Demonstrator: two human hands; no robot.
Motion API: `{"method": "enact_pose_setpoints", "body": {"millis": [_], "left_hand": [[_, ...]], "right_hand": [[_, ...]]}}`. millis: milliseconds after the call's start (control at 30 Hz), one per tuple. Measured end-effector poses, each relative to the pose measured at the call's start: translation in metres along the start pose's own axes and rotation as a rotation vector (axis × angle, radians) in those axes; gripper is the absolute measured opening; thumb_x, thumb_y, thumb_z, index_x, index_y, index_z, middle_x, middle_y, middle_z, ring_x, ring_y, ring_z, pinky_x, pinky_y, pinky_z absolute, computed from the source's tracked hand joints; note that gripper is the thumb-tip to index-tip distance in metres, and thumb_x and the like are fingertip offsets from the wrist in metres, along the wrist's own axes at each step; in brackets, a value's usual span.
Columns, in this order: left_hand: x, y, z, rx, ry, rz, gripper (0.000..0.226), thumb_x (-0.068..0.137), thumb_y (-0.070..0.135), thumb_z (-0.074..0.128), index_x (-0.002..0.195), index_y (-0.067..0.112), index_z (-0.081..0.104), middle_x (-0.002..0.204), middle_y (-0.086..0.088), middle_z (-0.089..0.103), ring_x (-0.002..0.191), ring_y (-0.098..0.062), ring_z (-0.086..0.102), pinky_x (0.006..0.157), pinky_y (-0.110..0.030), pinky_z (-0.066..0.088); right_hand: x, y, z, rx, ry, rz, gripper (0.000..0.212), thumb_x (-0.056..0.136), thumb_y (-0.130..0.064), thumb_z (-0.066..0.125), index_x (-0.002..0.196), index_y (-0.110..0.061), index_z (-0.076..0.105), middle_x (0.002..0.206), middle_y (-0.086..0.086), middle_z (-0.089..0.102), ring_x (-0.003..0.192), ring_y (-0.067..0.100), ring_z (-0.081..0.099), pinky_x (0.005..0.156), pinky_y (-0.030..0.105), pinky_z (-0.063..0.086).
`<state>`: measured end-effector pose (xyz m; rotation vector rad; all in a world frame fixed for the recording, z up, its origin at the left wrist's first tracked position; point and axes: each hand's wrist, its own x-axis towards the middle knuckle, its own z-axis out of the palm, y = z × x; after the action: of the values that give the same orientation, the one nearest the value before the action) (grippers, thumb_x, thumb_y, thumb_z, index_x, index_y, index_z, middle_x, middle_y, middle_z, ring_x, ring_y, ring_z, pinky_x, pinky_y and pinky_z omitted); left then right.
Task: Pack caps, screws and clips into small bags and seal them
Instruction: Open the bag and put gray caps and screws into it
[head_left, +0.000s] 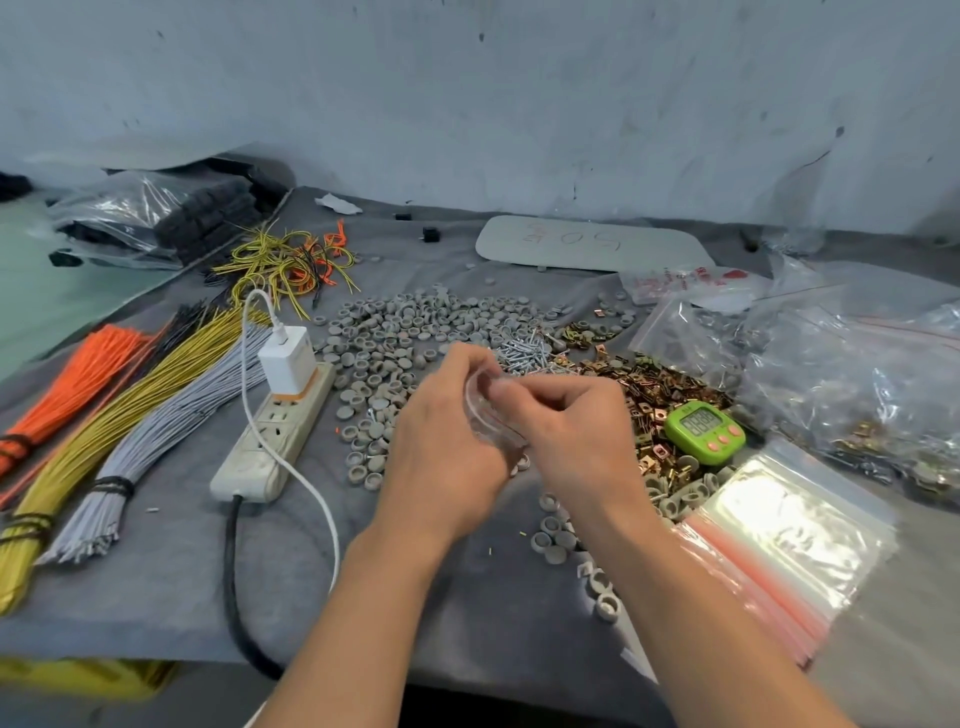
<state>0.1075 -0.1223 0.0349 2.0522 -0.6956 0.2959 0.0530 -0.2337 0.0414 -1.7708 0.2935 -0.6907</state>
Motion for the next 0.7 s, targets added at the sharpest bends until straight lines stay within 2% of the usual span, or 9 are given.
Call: {"method": "enact_pose_setpoints", "body": {"millis": [67, 133, 200, 233, 300, 333, 400, 567, 700], "left_hand": [[0.001, -0.003, -0.004, -0.054, 0.046, -0.064, 0.053, 0.067, 0.020, 0.082, 0.097, 0.045, 0.047, 0.093, 0.024, 0.066, 0.079, 0.004, 0.062, 0.061, -0.016, 0.042], [0.003, -0.005, -0.007, -0.107, 0.098, -0.121, 0.052, 0.066, 0.020, 0.082, 0.098, 0.044, 0.049, 0.096, 0.031, 0.065, 0.081, 0.008, 0.062, 0.061, -0.010, 0.041], [0.003, -0.008, -0.010, -0.156, 0.147, -0.174, 0.053, 0.065, 0.020, 0.083, 0.101, 0.044, 0.052, 0.096, 0.032, 0.065, 0.081, 0.008, 0.064, 0.063, -0.009, 0.041], [0.003, -0.009, -0.011, -0.172, 0.170, -0.188, 0.054, 0.065, 0.019, 0.084, 0.102, 0.045, 0.052, 0.096, 0.032, 0.065, 0.081, 0.009, 0.064, 0.064, -0.010, 0.043], [0.003, -0.010, -0.012, -0.190, 0.211, -0.195, 0.055, 0.066, 0.018, 0.083, 0.101, 0.047, 0.052, 0.097, 0.033, 0.066, 0.083, 0.010, 0.064, 0.068, -0.014, 0.045], [0.002, -0.011, -0.013, -0.199, 0.223, -0.196, 0.056, 0.066, 0.017, 0.083, 0.101, 0.049, 0.052, 0.097, 0.032, 0.066, 0.084, 0.009, 0.064, 0.070, -0.017, 0.047], [0.001, -0.011, -0.014, -0.205, 0.227, -0.195, 0.057, 0.067, 0.016, 0.083, 0.101, 0.049, 0.052, 0.096, 0.030, 0.067, 0.085, 0.007, 0.065, 0.073, -0.022, 0.050], [0.000, -0.012, -0.013, -0.188, 0.207, -0.196, 0.055, 0.068, 0.015, 0.083, 0.102, 0.046, 0.053, 0.096, 0.030, 0.067, 0.084, 0.006, 0.065, 0.074, -0.026, 0.052], [0.000, -0.011, -0.013, -0.155, 0.182, -0.203, 0.055, 0.067, 0.017, 0.082, 0.104, 0.046, 0.053, 0.096, 0.031, 0.067, 0.083, 0.008, 0.064, 0.068, -0.019, 0.047]], "right_hand": [[0.004, 0.002, -0.004, 0.089, 0.129, 0.093, 0.012, 0.088, -0.028, 0.077, 0.078, -0.027, 0.083, 0.055, -0.012, 0.065, 0.048, 0.014, 0.053, 0.050, 0.030, 0.046], [0.008, 0.008, -0.009, -0.054, 0.175, 0.162, 0.020, 0.092, -0.032, 0.074, 0.076, -0.020, 0.081, 0.051, -0.006, 0.061, 0.045, 0.008, 0.047, 0.053, 0.026, 0.043], [0.006, 0.013, -0.006, -0.380, -0.016, 0.196, 0.019, 0.095, -0.029, 0.070, 0.081, -0.023, 0.081, 0.062, -0.009, 0.071, 0.050, 0.003, 0.058, 0.055, 0.022, 0.050], [0.003, 0.014, -0.001, -0.545, -0.141, 0.215, 0.014, 0.096, -0.026, 0.068, 0.088, -0.026, 0.080, 0.071, -0.010, 0.074, 0.059, 0.005, 0.065, 0.060, 0.023, 0.055], [-0.004, 0.017, 0.008, -0.798, -0.276, 0.200, 0.013, 0.093, -0.020, 0.066, 0.096, -0.029, 0.075, 0.089, -0.005, 0.074, 0.081, 0.020, 0.071, 0.076, 0.032, 0.059], [-0.007, 0.019, 0.012, -0.873, -0.294, 0.158, 0.015, 0.090, -0.016, 0.065, 0.097, -0.027, 0.073, 0.093, -0.002, 0.070, 0.088, 0.025, 0.069, 0.078, 0.034, 0.057], [-0.009, 0.021, 0.013, -0.938, -0.294, 0.088, 0.017, 0.086, -0.008, 0.065, 0.093, -0.023, 0.069, 0.095, 0.000, 0.064, 0.092, 0.029, 0.066, 0.076, 0.036, 0.053], [-0.003, 0.017, 0.004, -0.944, -0.356, 0.160, 0.022, 0.081, 0.003, 0.061, 0.083, -0.018, 0.068, 0.075, 0.006, 0.070, 0.069, 0.030, 0.070, 0.067, 0.043, 0.063], [0.001, 0.015, -0.001, -0.982, -0.282, 0.104, 0.030, 0.081, 0.005, 0.057, 0.090, -0.018, 0.074, 0.081, 0.008, 0.072, 0.076, 0.032, 0.068, 0.068, 0.037, 0.058]]}}
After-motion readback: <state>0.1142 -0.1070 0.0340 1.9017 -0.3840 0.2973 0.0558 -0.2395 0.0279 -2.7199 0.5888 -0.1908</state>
